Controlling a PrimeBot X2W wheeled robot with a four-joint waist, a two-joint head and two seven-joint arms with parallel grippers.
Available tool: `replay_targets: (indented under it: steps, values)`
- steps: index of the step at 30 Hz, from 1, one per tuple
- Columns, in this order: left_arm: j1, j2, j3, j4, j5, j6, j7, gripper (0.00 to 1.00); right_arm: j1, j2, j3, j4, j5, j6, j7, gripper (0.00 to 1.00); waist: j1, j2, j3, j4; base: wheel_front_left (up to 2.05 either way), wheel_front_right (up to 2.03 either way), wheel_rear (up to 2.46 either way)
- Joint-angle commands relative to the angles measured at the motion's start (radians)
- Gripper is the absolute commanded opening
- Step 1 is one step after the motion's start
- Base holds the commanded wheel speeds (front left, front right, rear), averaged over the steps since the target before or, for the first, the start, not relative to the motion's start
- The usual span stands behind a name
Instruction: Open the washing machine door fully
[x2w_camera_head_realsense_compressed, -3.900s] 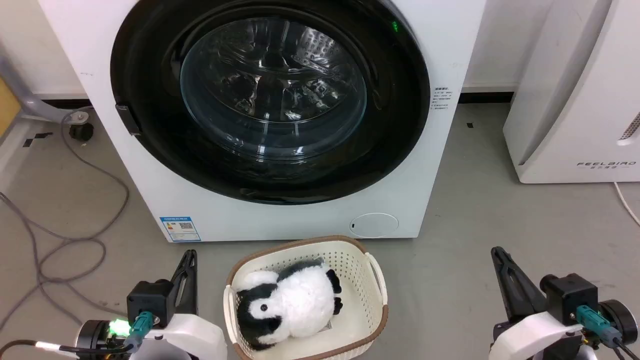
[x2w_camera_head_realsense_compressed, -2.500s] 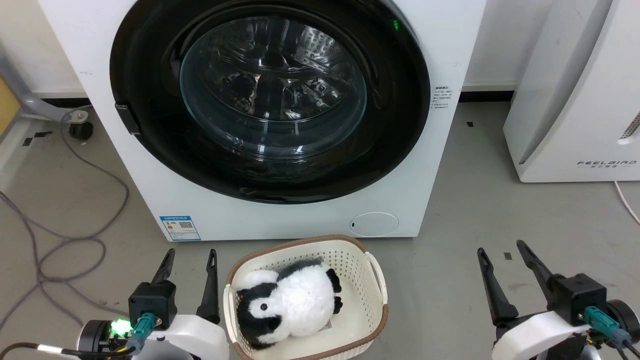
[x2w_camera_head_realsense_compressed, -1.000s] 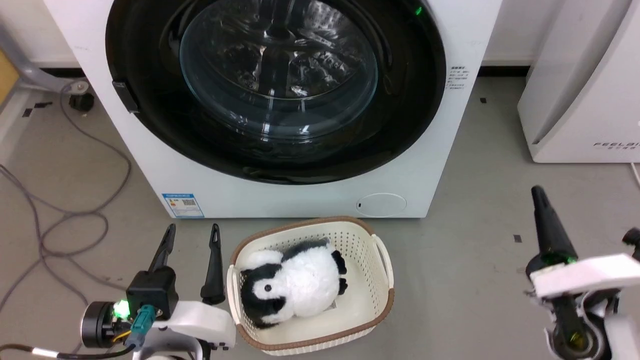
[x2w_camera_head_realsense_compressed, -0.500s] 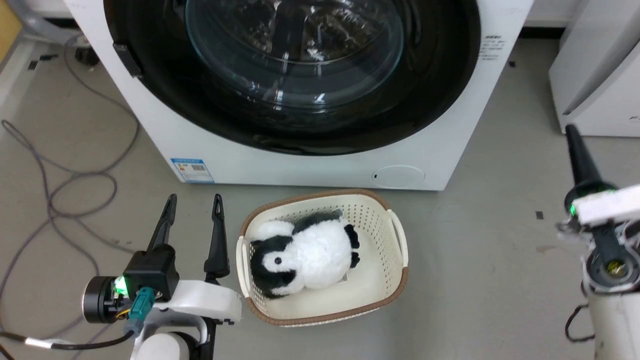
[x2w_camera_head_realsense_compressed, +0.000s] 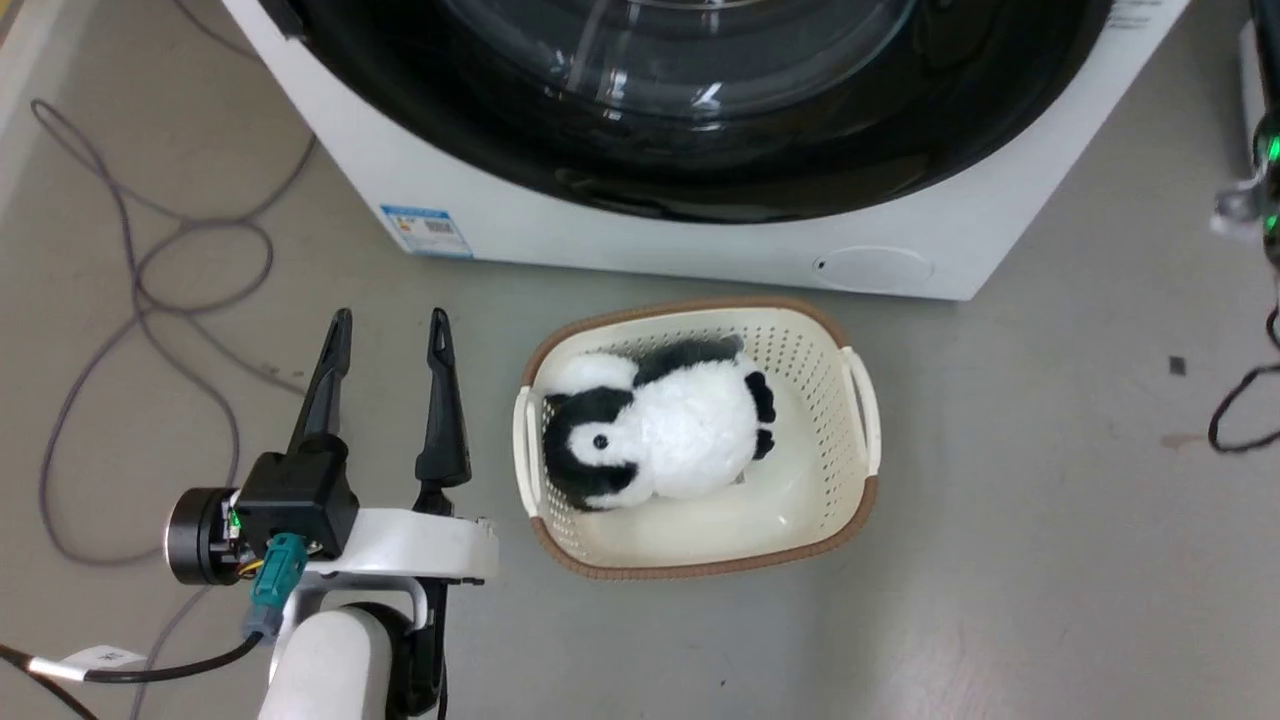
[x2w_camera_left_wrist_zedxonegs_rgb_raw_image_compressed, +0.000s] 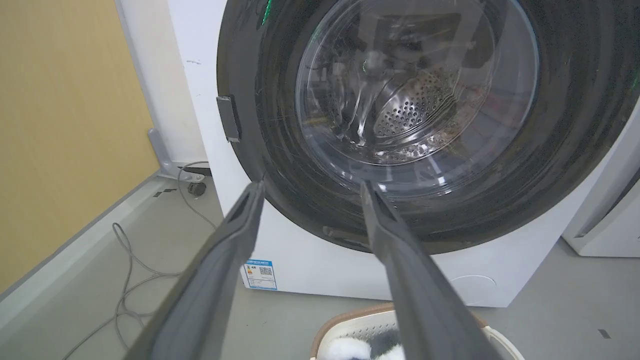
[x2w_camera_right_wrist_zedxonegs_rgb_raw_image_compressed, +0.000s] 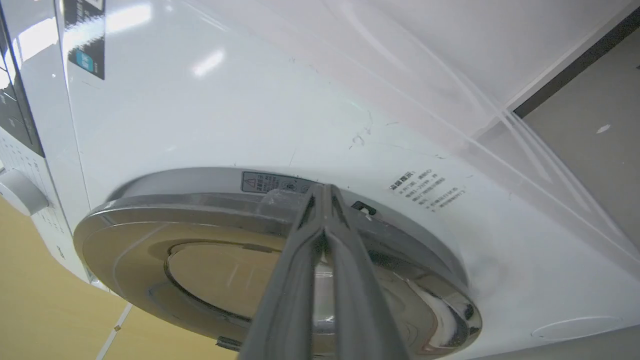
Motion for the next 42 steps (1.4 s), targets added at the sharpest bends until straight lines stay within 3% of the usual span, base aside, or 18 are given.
replay_targets:
  steps: [1, 18, 24, 34, 42]
  values:
    - [-0.018, 0.000, -0.003, -0.005, -0.005, 0.006, -0.007, 1.00, -0.031, -0.010, 0.004, 0.017, 0.025, 0.001, 0.004, 0.00, -0.0002, -0.0001, 0.013, 0.011, 0.00, 0.00, 0.00]
    - [-0.071, 0.000, -0.035, -0.008, -0.041, 0.041, -0.043, 1.00, -0.250, -0.043, 0.109, 0.170, 0.151, 0.001, 0.089, 0.00, -0.0002, -0.0001, 0.092, 0.058, 0.00, 0.00, 0.00]
    - [-0.087, 0.000, -0.042, -0.005, -0.051, 0.048, -0.055, 1.00, -0.293, -0.048, 0.154, 0.183, 0.211, 0.001, 0.172, 0.00, -0.0002, -0.0001, 0.110, 0.063, 0.00, 0.00, 0.00]
    - [-0.090, 0.000, -0.043, 0.007, -0.055, 0.052, -0.076, 1.00, -0.291, -0.071, 0.205, 0.186, 0.324, 0.001, 0.270, 0.00, -0.0002, -0.0001, 0.092, 0.060, 0.00, 0.00, 0.00]
    - [-0.057, 0.000, -0.028, 0.021, -0.042, 0.040, -0.076, 1.00, -0.170, -0.058, 0.243, 0.120, 0.320, 0.001, 0.320, 0.00, -0.0002, -0.0001, 0.035, 0.032, 0.00, 0.00, 0.00]
